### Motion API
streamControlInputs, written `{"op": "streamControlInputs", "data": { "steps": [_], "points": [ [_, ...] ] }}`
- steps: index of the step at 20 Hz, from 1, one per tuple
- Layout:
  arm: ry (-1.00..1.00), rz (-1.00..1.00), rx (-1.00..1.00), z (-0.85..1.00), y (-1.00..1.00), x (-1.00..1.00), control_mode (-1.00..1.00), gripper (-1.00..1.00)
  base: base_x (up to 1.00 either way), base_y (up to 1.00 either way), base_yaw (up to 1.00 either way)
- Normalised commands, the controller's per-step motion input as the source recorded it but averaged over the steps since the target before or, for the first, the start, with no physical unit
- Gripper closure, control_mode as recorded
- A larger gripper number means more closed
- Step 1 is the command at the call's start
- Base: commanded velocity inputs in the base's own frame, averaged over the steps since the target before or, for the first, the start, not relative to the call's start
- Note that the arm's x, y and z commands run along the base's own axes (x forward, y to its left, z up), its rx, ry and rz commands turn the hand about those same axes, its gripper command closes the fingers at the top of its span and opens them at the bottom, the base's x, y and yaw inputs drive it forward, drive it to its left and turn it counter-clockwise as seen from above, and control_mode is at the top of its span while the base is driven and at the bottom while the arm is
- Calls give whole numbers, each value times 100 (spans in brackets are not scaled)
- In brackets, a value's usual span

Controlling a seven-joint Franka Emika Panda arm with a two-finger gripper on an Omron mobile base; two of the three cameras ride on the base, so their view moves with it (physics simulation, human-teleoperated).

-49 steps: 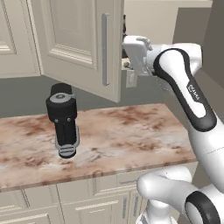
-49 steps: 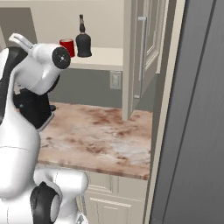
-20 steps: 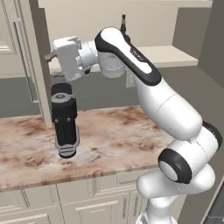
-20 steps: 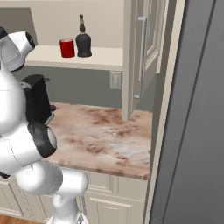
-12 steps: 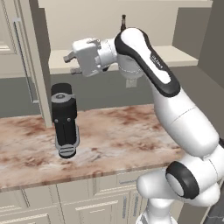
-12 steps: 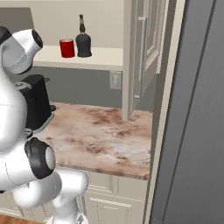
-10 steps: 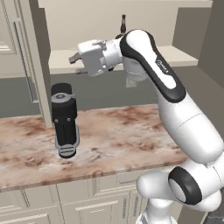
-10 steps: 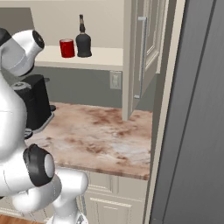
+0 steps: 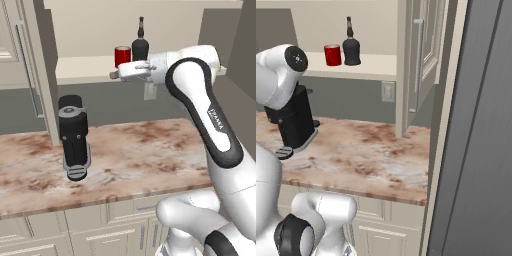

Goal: Open the cabinet directly in front. Then move the liquor and the mug to the dining counter with the candle on it.

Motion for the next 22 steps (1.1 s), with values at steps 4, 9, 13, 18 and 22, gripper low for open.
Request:
{"op": "streamControlInputs", "data": {
  "steps": [4,9,13,18,22],
  "points": [
    [-23,-52,0,0,-71,-36,-100,-100,0,0,0],
    [-19,-61,0,0,-53,-24,-100,-100,0,0,0],
    [-21,-60,0,0,-42,-33,-100,-100,0,0,0],
    [-16,-47,0,3,-22,-31,-100,-100,0,0,0],
    [-9,-19,-2,27,0,-6,-100,-100,0,0,0]
  ]
}}
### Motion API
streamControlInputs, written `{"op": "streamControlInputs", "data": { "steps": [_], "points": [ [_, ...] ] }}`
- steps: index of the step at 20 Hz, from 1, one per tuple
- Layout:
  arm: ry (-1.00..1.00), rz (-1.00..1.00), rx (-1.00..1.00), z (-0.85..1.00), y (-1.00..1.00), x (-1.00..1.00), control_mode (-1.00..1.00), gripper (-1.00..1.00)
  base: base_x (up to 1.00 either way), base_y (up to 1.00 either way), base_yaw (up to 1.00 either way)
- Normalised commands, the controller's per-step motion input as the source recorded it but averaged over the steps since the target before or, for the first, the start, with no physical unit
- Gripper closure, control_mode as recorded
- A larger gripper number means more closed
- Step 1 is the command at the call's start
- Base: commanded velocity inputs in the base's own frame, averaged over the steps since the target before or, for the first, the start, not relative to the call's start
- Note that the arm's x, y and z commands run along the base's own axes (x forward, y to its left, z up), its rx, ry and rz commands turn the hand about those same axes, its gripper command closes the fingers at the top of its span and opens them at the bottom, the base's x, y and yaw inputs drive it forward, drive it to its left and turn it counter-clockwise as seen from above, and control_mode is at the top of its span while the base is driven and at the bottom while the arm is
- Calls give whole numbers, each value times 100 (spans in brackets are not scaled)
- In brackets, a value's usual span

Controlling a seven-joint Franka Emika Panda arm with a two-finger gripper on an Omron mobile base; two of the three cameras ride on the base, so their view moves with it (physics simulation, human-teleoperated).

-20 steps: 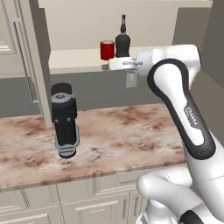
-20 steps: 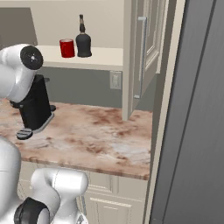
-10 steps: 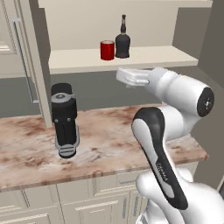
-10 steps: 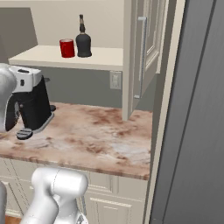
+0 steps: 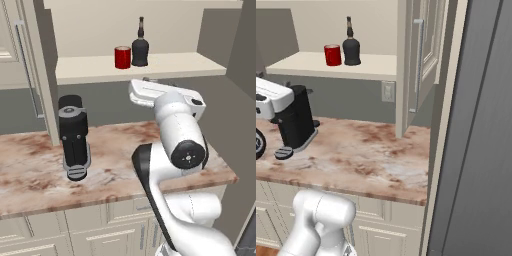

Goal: Open the cabinet directly in front. Then move the liquor and the mug to the dining counter with the candle on it.

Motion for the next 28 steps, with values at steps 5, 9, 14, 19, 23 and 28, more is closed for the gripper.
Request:
{"op": "streamControlInputs", "data": {
  "steps": [5,9,14,19,23,28],
  "points": [
    [5,0,0,0,0,5,-100,-100,0,0,0],
    [9,0,-2,2,-4,19,-100,-100,0,0,0],
    [15,4,-12,0,-32,1,-100,-100,0,0,0],
    [1,2,-2,0,-6,0,-100,-100,0,0,0],
    [0,8,0,0,0,3,-100,-100,0,0,0],
    [0,15,-2,0,0,1,-100,-100,0,0,0]
  ]
}}
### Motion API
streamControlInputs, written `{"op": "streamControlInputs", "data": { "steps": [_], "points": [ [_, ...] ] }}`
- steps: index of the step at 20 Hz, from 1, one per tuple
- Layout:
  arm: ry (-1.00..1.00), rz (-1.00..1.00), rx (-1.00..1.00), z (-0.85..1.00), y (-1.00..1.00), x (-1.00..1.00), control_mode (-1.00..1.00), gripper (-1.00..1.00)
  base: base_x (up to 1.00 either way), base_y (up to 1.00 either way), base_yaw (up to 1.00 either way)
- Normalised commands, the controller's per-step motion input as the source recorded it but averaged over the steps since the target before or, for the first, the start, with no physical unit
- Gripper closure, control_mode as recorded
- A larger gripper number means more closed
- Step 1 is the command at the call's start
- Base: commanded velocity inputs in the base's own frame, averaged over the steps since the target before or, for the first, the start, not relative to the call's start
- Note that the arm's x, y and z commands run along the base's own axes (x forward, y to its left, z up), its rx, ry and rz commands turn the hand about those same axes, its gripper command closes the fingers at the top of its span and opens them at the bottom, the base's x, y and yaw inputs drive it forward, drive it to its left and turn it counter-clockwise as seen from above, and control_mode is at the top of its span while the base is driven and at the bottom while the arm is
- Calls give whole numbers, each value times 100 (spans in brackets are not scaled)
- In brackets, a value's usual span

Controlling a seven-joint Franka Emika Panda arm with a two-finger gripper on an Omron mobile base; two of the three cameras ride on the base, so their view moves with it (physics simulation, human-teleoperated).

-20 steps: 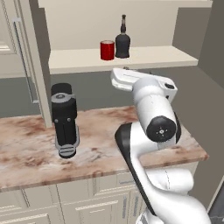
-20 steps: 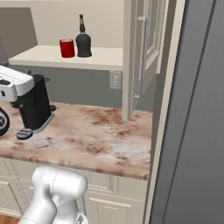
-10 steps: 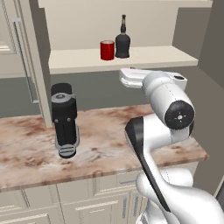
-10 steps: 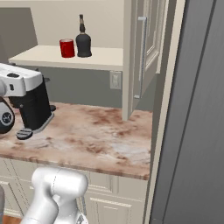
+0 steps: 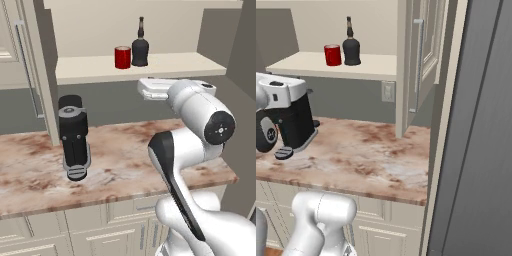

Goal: Open the cabinet directly in front. Then move the liquor and the mug to the dining counter with the candle on it.

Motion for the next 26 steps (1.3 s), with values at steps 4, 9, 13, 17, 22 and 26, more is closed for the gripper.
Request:
{"op": "streamControlInputs", "data": {
  "steps": [4,9,13,17,22,26],
  "points": [
    [0,1,0,0,0,0,-100,-100,0,0,0],
    [0,0,0,0,0,10,-100,-100,0,0,0],
    [0,0,0,0,0,36,-100,-100,0,0,0],
    [0,0,0,0,0,51,-100,-100,0,0,0],
    [0,0,0,0,0,50,-100,-100,0,0,0],
    [7,0,-1,-1,0,51,-100,-100,0,0,0]
  ]
}}
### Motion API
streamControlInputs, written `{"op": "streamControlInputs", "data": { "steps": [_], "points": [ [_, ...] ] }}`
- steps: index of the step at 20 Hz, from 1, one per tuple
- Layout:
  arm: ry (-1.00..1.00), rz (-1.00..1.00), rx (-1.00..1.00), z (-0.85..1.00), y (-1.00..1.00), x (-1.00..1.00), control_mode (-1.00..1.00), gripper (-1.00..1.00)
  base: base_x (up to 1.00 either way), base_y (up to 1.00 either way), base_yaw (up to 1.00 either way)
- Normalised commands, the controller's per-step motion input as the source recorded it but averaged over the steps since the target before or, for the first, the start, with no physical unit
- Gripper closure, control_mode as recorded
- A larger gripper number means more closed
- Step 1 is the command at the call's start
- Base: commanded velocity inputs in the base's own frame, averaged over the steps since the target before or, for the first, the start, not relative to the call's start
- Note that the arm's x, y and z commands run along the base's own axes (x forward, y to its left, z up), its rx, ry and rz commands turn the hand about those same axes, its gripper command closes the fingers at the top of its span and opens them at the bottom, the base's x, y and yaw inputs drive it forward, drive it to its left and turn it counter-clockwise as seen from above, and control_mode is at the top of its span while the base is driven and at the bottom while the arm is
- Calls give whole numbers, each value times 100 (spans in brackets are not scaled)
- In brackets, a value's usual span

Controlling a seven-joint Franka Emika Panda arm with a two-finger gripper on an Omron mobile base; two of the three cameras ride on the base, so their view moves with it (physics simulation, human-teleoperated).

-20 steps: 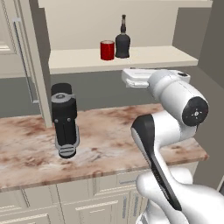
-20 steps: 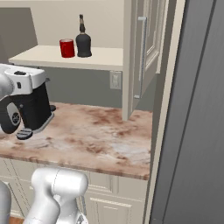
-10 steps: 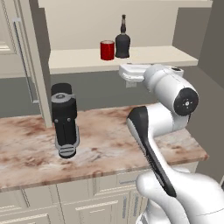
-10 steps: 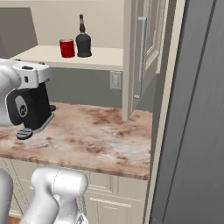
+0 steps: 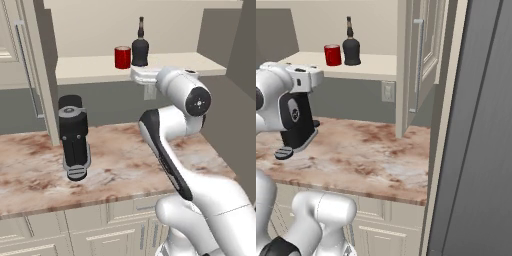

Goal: Open the cabinet directly in front. Then move the liquor and the mug to the dining counter with the candle on it.

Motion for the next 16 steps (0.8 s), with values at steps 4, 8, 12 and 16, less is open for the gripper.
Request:
{"op": "streamControlInputs", "data": {
  "steps": [4,8,12,16],
  "points": [
    [11,0,0,0,1,46,-100,-100,0,0,0],
    [20,0,0,0,6,39,-100,-100,0,0,0],
    [19,0,-2,0,11,25,-100,-100,0,0,0],
    [13,0,-1,0,4,16,-100,-100,0,0,0]
  ]
}}
